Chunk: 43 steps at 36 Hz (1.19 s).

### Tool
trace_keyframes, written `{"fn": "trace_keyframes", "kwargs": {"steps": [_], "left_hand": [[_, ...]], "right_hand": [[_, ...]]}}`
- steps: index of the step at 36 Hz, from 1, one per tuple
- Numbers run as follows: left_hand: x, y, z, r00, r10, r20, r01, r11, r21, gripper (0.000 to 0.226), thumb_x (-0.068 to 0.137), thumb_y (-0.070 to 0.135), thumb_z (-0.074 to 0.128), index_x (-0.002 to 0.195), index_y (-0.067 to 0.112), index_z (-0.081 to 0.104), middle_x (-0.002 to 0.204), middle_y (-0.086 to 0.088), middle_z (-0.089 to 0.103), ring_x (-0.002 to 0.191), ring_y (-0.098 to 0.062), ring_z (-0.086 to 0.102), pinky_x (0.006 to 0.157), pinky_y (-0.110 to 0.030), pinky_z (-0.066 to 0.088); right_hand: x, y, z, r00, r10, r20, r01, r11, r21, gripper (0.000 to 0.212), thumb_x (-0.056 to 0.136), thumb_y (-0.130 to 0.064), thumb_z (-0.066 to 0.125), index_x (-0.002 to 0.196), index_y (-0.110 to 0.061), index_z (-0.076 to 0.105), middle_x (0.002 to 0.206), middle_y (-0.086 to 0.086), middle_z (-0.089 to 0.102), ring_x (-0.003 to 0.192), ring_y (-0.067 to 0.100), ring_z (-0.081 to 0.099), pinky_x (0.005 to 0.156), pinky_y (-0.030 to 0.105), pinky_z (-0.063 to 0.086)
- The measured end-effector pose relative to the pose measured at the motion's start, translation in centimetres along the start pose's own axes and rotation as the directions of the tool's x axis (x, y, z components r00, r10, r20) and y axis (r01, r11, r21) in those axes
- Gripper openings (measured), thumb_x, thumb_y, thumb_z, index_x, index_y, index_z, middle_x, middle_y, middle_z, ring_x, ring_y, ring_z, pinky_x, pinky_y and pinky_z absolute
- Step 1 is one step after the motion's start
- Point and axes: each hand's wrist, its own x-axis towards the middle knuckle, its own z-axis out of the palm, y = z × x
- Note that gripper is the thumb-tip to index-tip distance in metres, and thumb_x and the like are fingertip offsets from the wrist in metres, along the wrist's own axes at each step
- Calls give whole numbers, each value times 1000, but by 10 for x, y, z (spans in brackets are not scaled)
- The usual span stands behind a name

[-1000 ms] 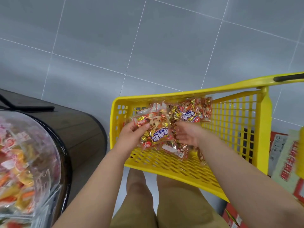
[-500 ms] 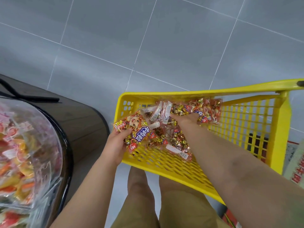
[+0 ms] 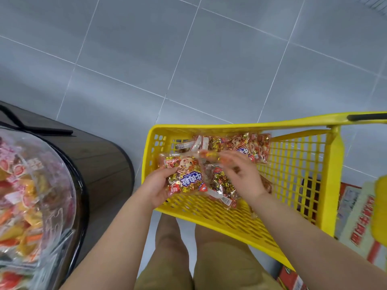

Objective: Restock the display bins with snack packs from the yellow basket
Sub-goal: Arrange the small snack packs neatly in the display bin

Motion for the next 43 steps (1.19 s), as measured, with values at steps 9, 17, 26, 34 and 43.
{"fn": "trace_keyframes", "kwargs": {"steps": [9,17,26,34,43], "left_hand": [[-4,13,10,996,-18,85,25,996,-80,51,104,43,31,132,8,56,131,-20,59,123,-39,55,103,-57,42],[-1,3,14,994,-16,112,12,999,37,66,71,49,69,126,14,61,115,-12,70,103,-29,68,84,-45,56],[19,-4,26,995,1,-96,6,997,75,49,81,20,75,125,5,58,96,-12,75,80,-24,74,60,-35,59],[22,-14,27,982,-6,-190,33,989,141,45,83,22,74,123,8,59,104,-12,73,81,-23,72,52,-29,57],[9,-16,22,979,13,-204,15,991,135,46,86,19,71,128,9,54,107,-16,71,92,-33,70,75,-43,58]], "right_hand": [[-8,-9,27,817,-539,204,575,747,-333,46,65,3,82,108,-10,72,114,12,67,108,37,61,86,54,51],[-14,-1,38,783,-552,287,622,691,-369,44,70,-5,79,113,-11,69,119,10,64,111,33,60,91,47,50],[14,58,3,966,224,-131,-247,947,-204,52,92,-18,52,142,-22,39,148,2,34,136,10,23,115,33,16],[72,96,-17,733,656,-183,-679,721,-138,59,85,-29,66,136,-9,44,136,10,52,113,23,54,89,26,40],[74,87,-3,646,759,-80,-762,648,-10,72,87,-27,65,148,-18,27,146,8,40,111,26,54,96,34,41]]}}
